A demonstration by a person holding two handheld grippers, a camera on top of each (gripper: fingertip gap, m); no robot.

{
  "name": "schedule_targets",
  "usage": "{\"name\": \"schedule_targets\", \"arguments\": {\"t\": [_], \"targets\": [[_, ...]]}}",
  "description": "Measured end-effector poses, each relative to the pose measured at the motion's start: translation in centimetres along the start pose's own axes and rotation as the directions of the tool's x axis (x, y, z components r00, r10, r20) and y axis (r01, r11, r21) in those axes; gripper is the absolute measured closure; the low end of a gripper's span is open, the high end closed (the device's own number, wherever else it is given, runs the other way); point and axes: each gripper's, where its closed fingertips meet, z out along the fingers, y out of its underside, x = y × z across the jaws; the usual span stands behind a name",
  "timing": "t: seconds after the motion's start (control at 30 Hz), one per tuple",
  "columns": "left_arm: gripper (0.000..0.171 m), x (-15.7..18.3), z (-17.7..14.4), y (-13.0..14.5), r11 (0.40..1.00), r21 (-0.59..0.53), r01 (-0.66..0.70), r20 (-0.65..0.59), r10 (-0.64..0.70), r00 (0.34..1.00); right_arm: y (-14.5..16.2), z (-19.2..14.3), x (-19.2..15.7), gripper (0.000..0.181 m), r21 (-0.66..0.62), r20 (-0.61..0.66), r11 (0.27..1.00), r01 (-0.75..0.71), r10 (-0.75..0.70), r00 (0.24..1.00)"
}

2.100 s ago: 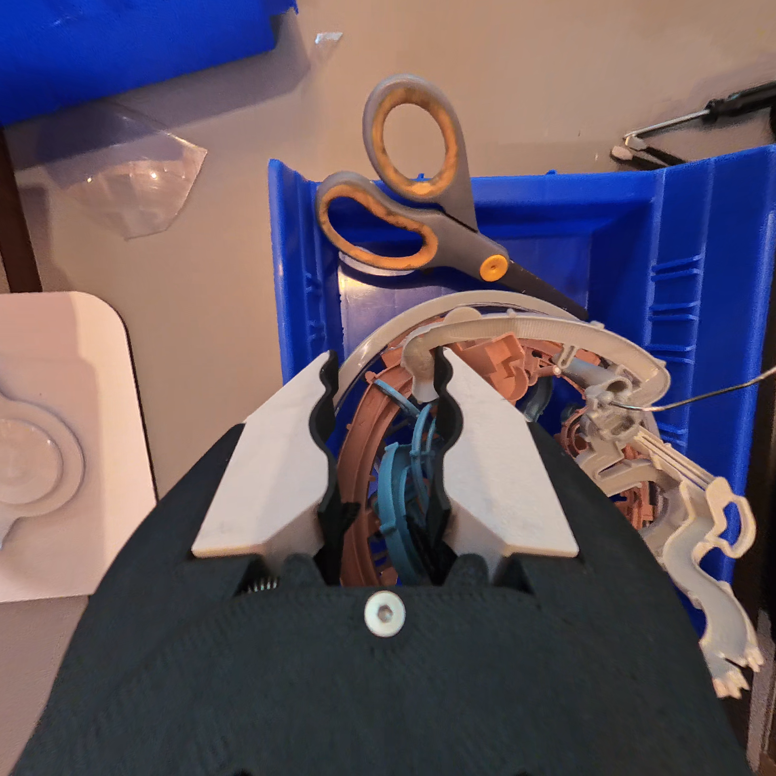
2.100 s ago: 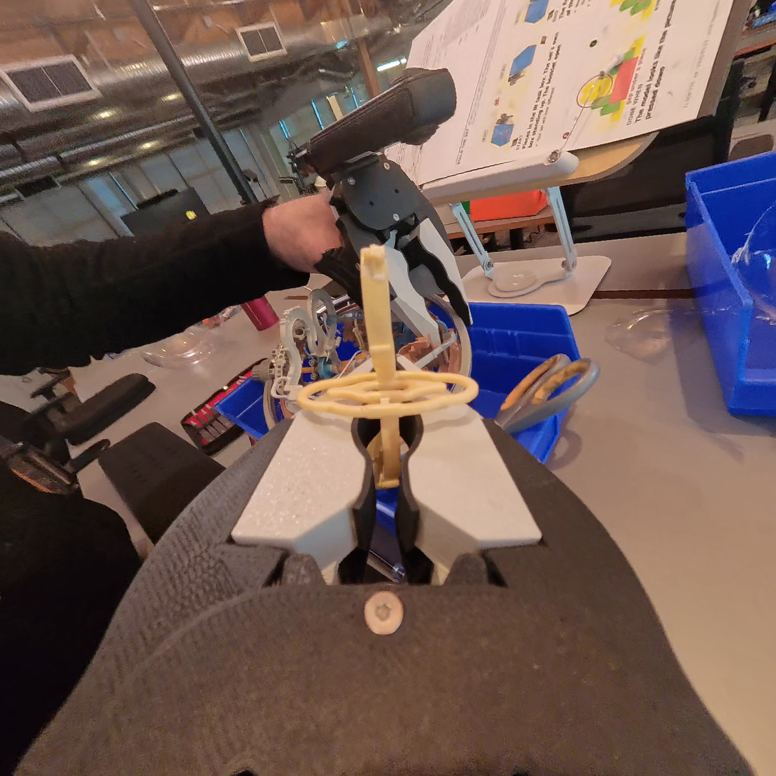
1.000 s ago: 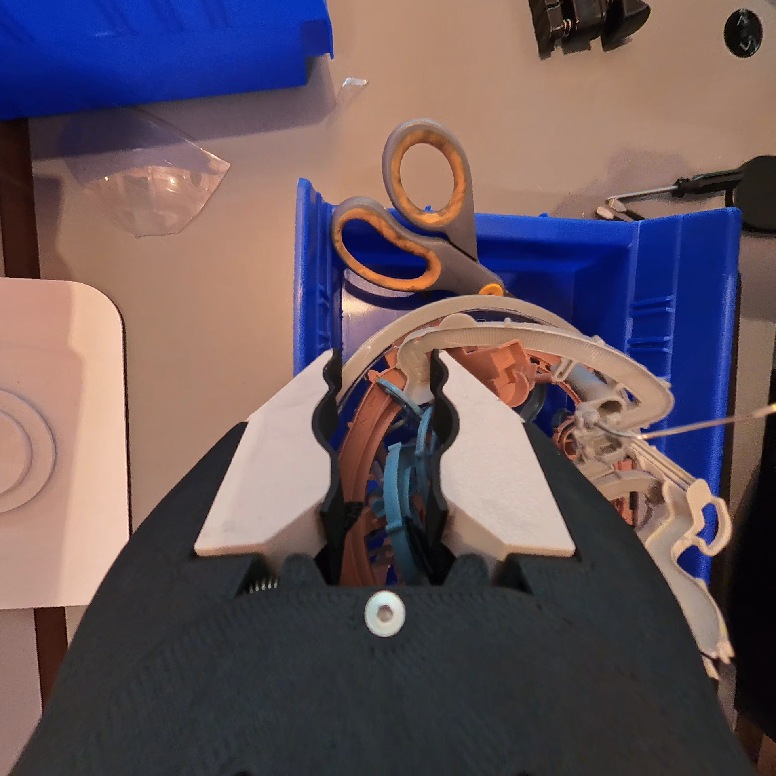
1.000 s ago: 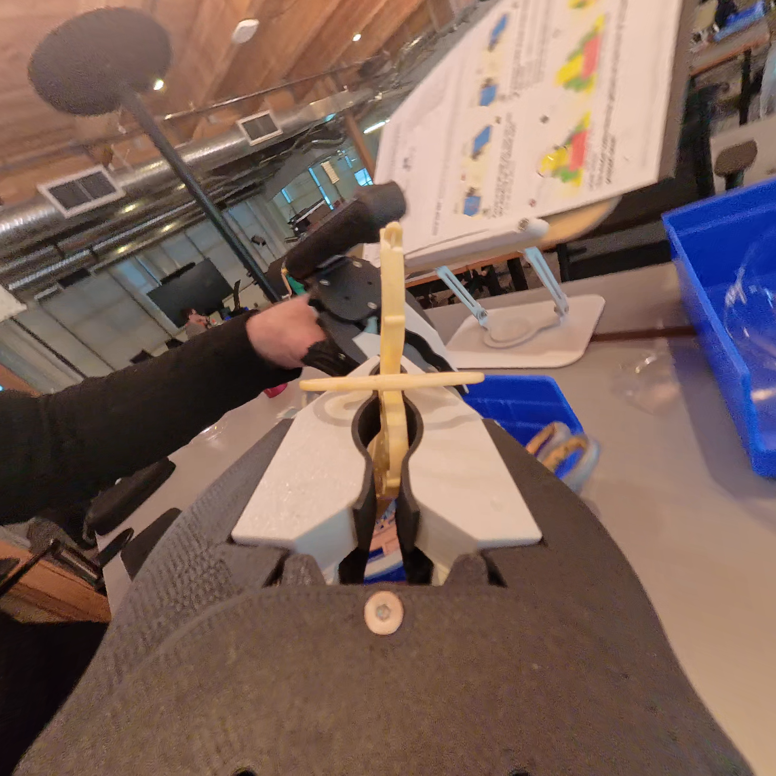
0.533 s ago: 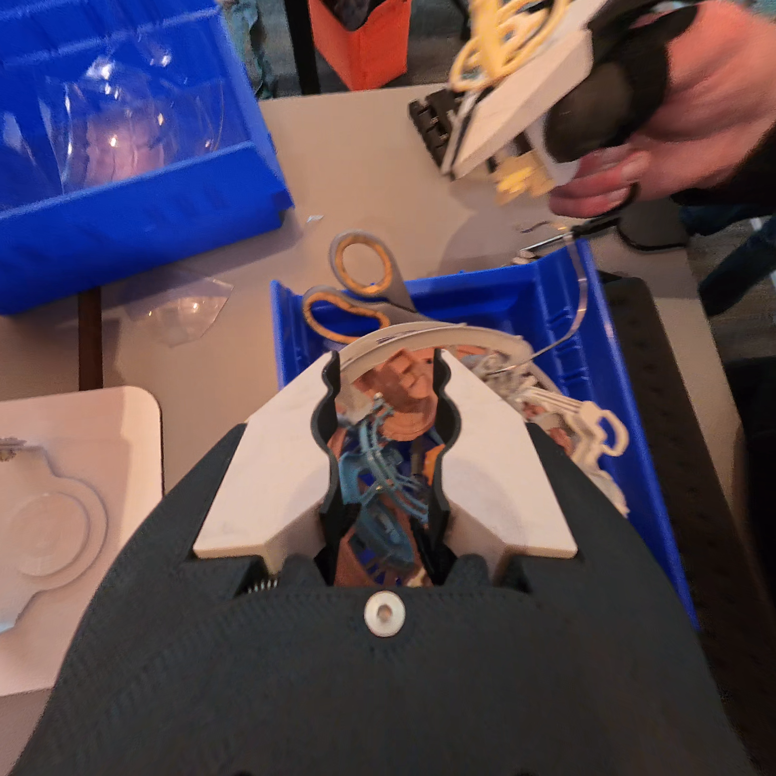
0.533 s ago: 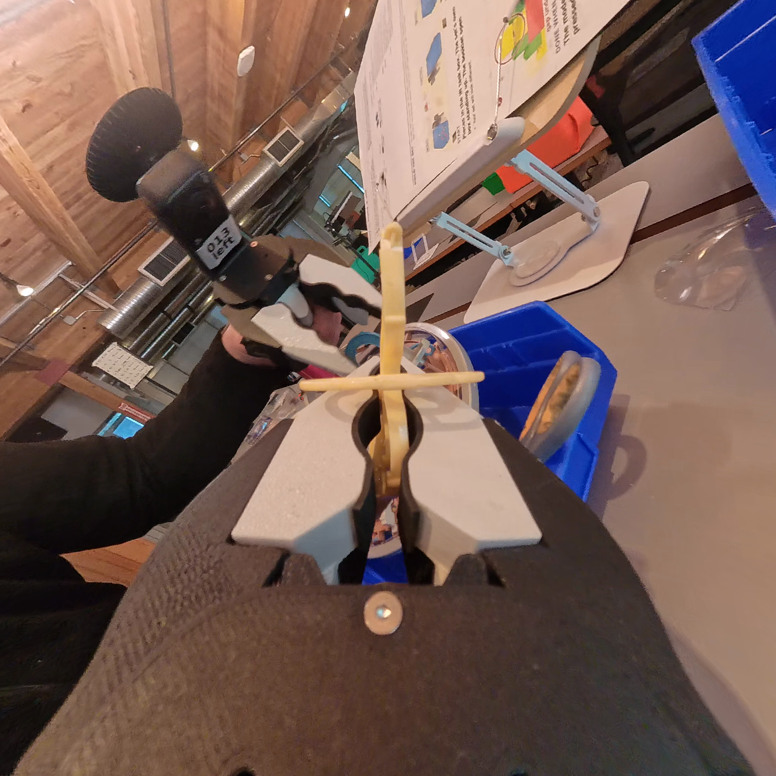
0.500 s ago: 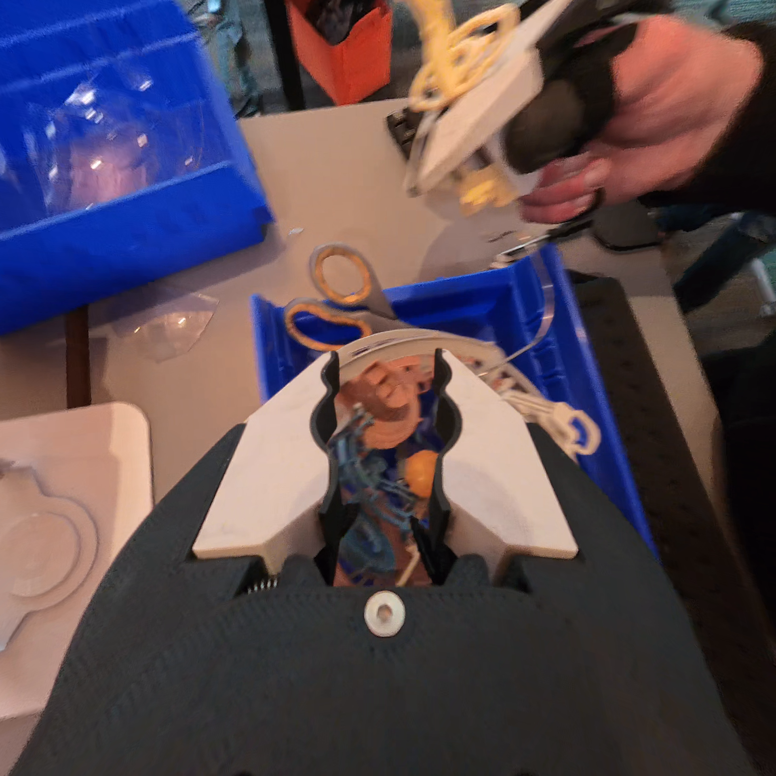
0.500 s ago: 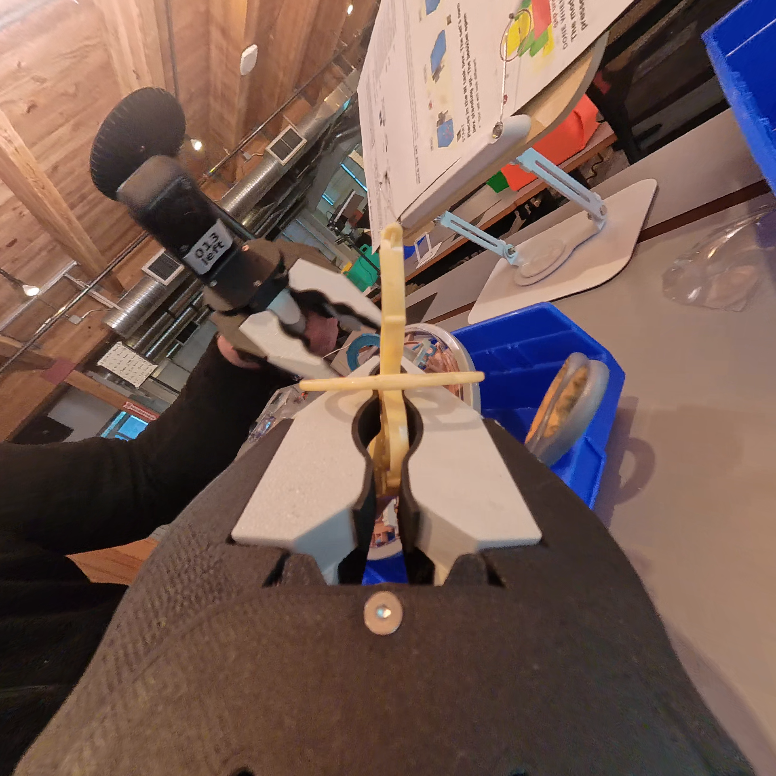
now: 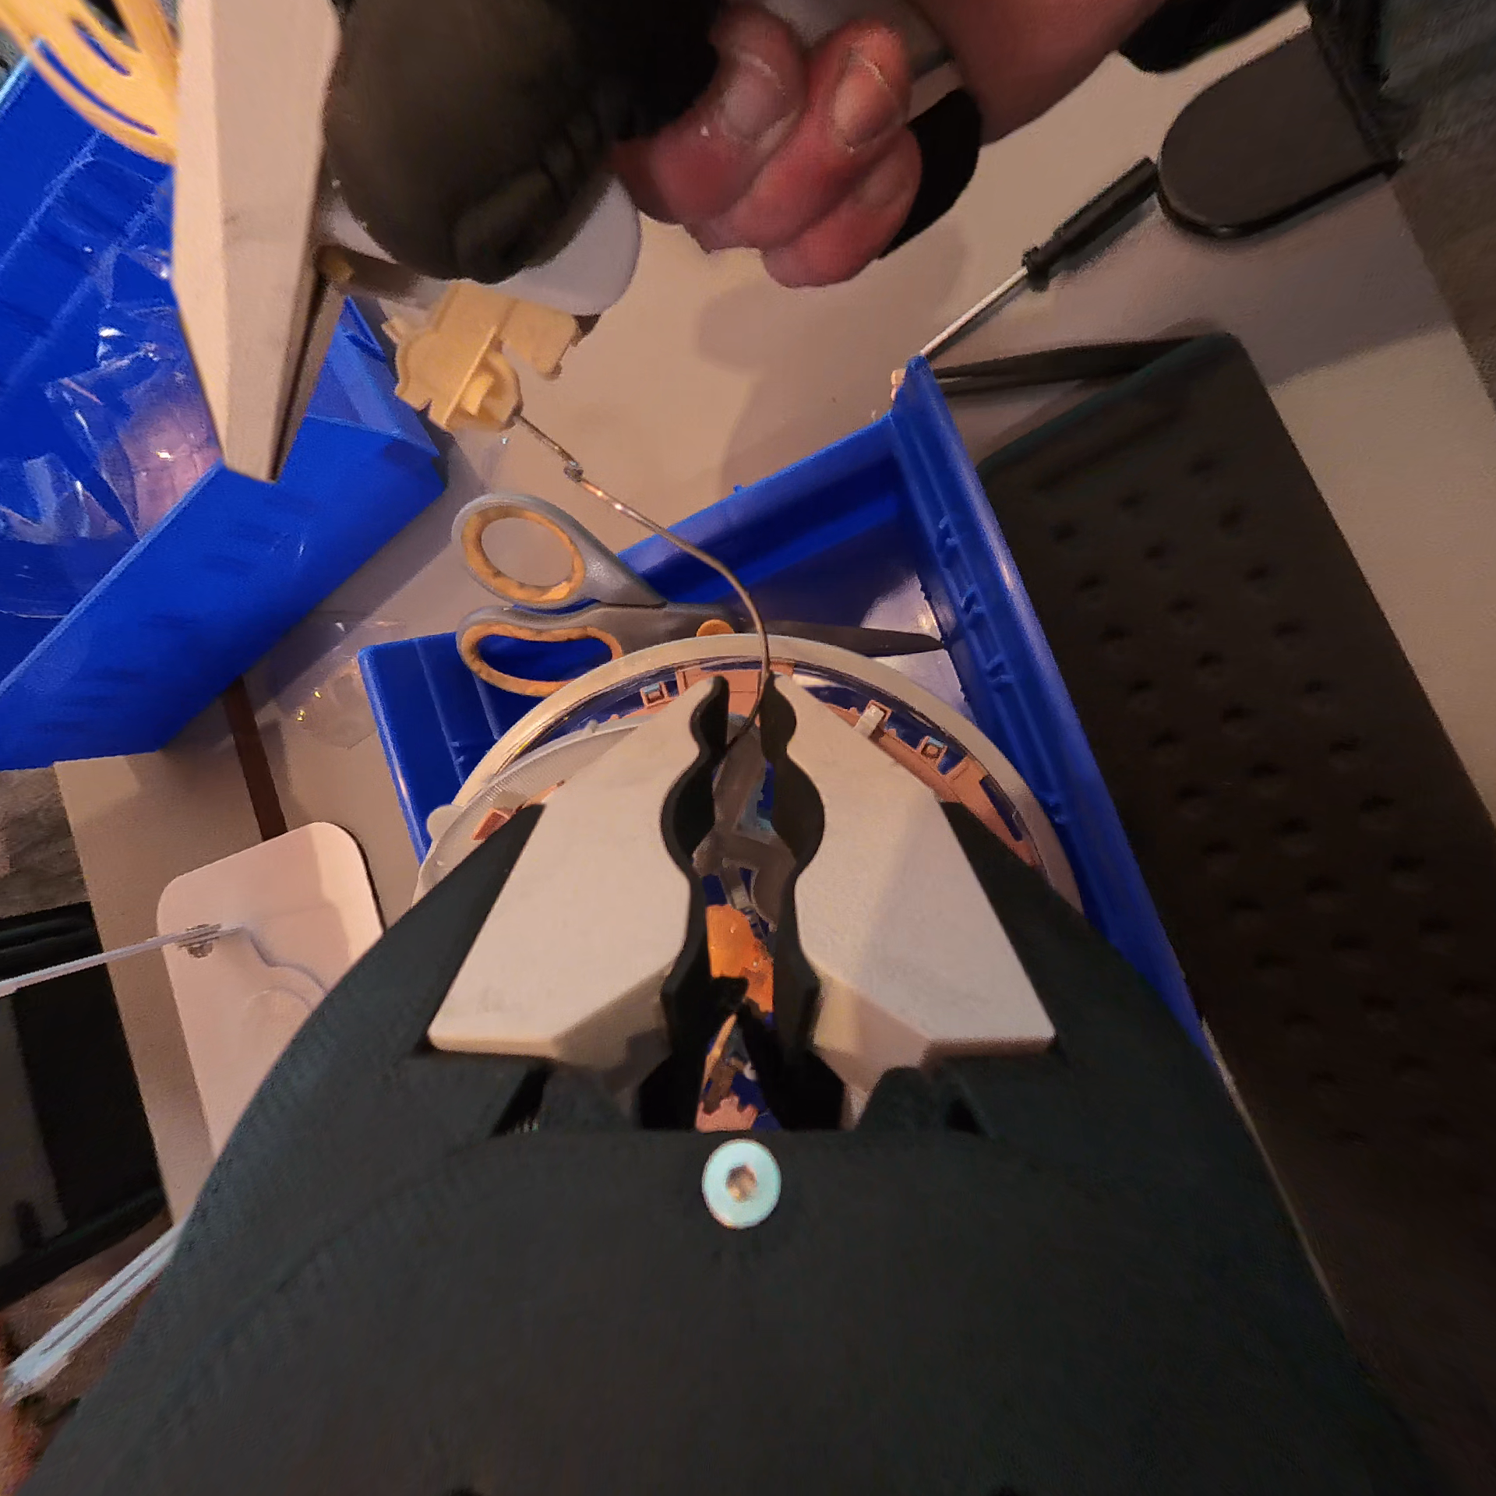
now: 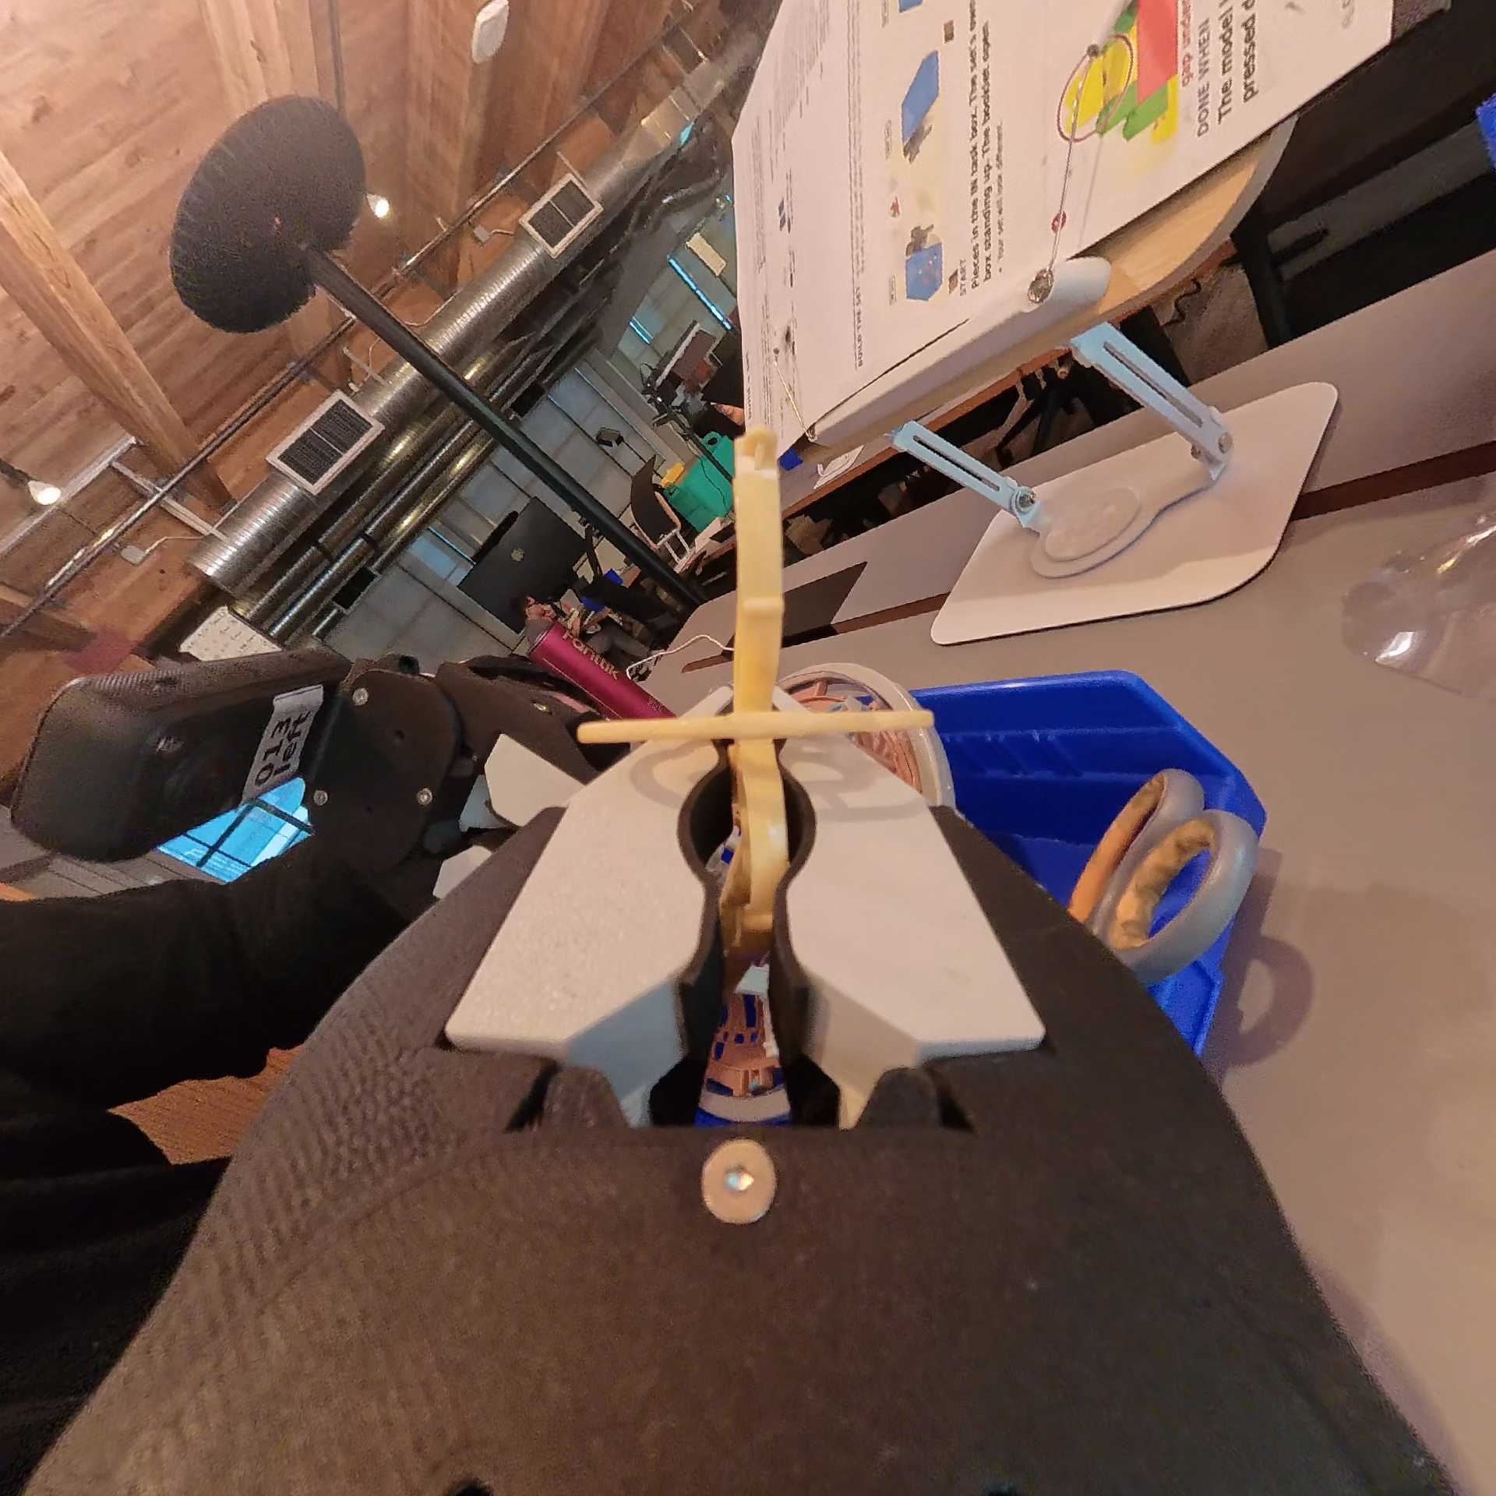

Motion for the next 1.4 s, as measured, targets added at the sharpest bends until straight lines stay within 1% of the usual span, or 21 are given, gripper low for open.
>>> {"name": "schedule_targets", "arguments": {"t": [0.03, 0.1, 0.13, 0.23, 0.33, 0.43, 0.53, 0.6, 0.7, 0.73, 0.77, 0.8, 0.83, 0.9, 0.97, 1.03, 1.1, 1.17, 1.23, 1.3, 1.4], "targets": [[0.166, -0.2, 0.0, 0.0, 0.999, 0.011, 0.031, 0.003, -0.031, 1.0, 0.0, 0.0, 0.0, 0.179, -0.008, 0.011, 1.0, 0.011, -0.011, 1.0], [0.166, -0.4, -0.1, -0.4, 0.993, 0.062, 0.103, -0.028, -0.101, 0.994, 0.6, -0.3, 0.2, 0.154, -0.05, 0.014, 0.999, 0.005, -0.004, 1.0], [0.168, -0.9, -0.3, -0.7, 0.986, 0.099, 0.133, -0.025, -0.131, 0.991, 0.8, -0.5, 0.3, 0.147, -0.066, 0.013, 0.998, 0.017, -0.016, 1.0], [0.171, -2.4, -1.3, -1.3, 0.95, 0.189, 0.247, -0.04, -0.244, 0.969, 1.5, -1.6, 0.6, 0.133, -0.08, -0.01, 0.996, 0.037, -0.037, 0.999], [0.171, -2.7, -1.4, -1.1, 0.916, 0.232, 0.329, -0.086, -0.318, 0.944, 3.0, -2.1, 0.0, 0.135, -0.11, -0.001, 0.99, 0.091, -0.092, 0.996], [0.171, -3.0, -1.6, -1.2, 0.891, 0.26, 0.373, -0.103, -0.359, 0.928, 5.9, -1.1, -1.8, 0.142, -0.224, 0.018, 0.949, 0.224, -0.226, 0.974], [0.171, -3.1, -2.0, -1.7, 0.862, 0.303, 0.406, -0.142, -0.381, 0.914, 7.8, 0.5, -0.7, 0.144, -0.342, -0.075, 0.878, 0.334, -0.38, 0.922], [0.171, -3.2, -2.4, -2.2, 0.835, 0.34, 0.434, -0.166, -0.401, 0.901, 8.8, 1.7, -0.5, 0.141, -0.375, -0.06, 0.858, 0.352, -0.401, 0.914], [0.171, -3.3, -2.7, -2.5, 0.817, 0.364, 0.446, -0.187, -0.406, 0.895, 9.0, 2.7, 0.1, 0.14, -0.408, -0.095, 0.828, 0.384, -0.456, 0.885], [0.171, -3.3, -2.9, -2.6, 0.804, 0.381, 0.456, -0.205, -0.407, 0.89, 9.0, 2.8, 0.3, 0.143, -0.423, -0.1, 0.813, 0.401, -0.481, 0.871], [0.171, -3.3, -3.3, -2.9, 0.788, 0.404, 0.465, -0.229, -0.405, 0.885, 9.2, 2.8, 0.7, 0.152, -0.454, -0.103, 0.786, 0.42, -0.515, 0.851], [0.171, -3.6, -3.4, -2.8, 0.775, 0.413, 0.479, -0.236, -0.417, 0.878, 9.4, 2.8, 0.9, 0.152, -0.476, -0.094, 0.759, 0.444, -0.546, 0.833], [0.171, -3.8, -3.5, -2.6, 0.766, 0.42, 0.487, -0.238, -0.425, 0.873, 9.4, 3.0, 0.3, 0.143, -0.469, -0.057, 0.752, 0.464, -0.55, 0.834], [0.171, -3.7, -3.7, -2.6, 0.751, 0.431, 0.5, -0.259, -0.427, 0.866, 8.6, 3.2, -1.5, 0.143, -0.422, -0.023, 0.754, 0.504, -0.564, 0.825], [0.171, -3.7, -3.9, -2.7, 0.736, 0.442, 0.513, -0.281, -0.429, 0.858, 8.4, 3.5, -1.9, 0.138, -0.428, -0.014, 0.732, 0.53, -0.592, 0.806], [0.171, -3.6, -4.0, -2.8, 0.727, 0.452, 0.517, -0.293, -0.426, 0.856, 8.2, 4.0, -2.0, 0.14, -0.421, -0.008, 0.759, 0.496, -0.55, 0.835], [0.171, -3.5, -4.1, -2.8, 0.727, 0.456, 0.513, -0.298, -0.418, 0.858, 8.1, 4.3, -1.9, 0.148, -0.417, -0.007, 0.775, 0.476, -0.526, 0.85], [0.171, -3.4, -4.5, -2.8, 0.711, 0.474, 0.519, -0.318, -0.411, 0.854, 8.1, 4.2, -1.8, 0.175, -0.42, 0.003, 0.771, 0.478, -0.526, 0.851], [0.171, -3.2, -5.0, -3.1, 0.682, 0.496, 0.537, -0.356, -0.404, 0.843, 7.9, 4.2, -2.1, 0.177, -0.398, 0.014, 0.799, 0.451, -0.486, 0.874], [0.171, -3.2, -5.1, -3.0, 0.683, 0.502, 0.531, -0.354, -0.398, 0.846, 7.8, 4.1, -2.1, 0.177, -0.397, 0.013, 0.805, 0.442, -0.476, 0.879], [0.171, -3.1, -5.4, -2.9, 0.673, 0.523, 0.523, -0.355, -0.386, 0.852, 7.6, 4.1, -2.0, 0.179, -0.377, 0.003, 0.843, 0.383, -0.413, 0.911]]}}
